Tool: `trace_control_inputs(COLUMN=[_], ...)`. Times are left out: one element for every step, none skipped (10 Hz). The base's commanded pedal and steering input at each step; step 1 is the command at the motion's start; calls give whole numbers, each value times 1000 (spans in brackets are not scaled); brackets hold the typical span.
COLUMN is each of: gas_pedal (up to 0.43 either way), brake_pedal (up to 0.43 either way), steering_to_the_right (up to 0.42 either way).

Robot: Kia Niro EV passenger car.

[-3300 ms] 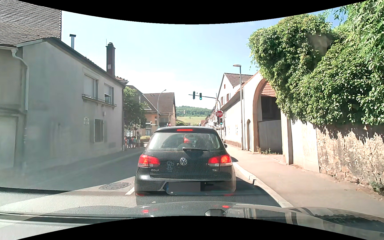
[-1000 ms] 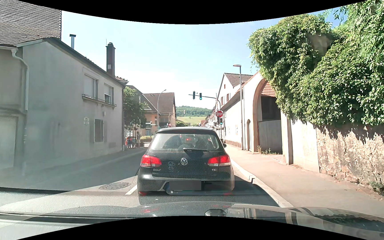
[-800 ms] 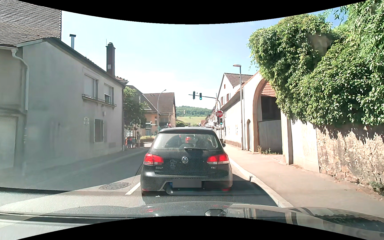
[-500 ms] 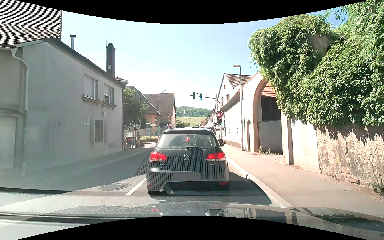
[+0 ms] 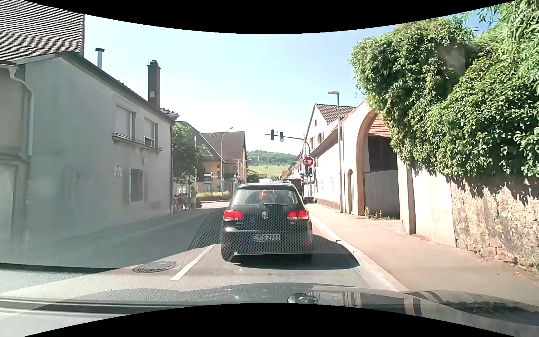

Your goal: Follow the waypoints while adhering to traffic rules and regulations

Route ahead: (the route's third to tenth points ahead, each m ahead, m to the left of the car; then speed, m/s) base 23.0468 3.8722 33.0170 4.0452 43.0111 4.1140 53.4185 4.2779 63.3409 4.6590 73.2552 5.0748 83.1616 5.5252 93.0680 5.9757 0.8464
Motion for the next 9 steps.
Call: trace_control_inputs(gas_pedal=[268,268,280,280,280,280,280,280,280], brake_pedal=[0,0,0,0,0,0,0,0,0], steering_to_the_right=[-9,-9,-9,-7,-8,-7,-6,-3,-2])
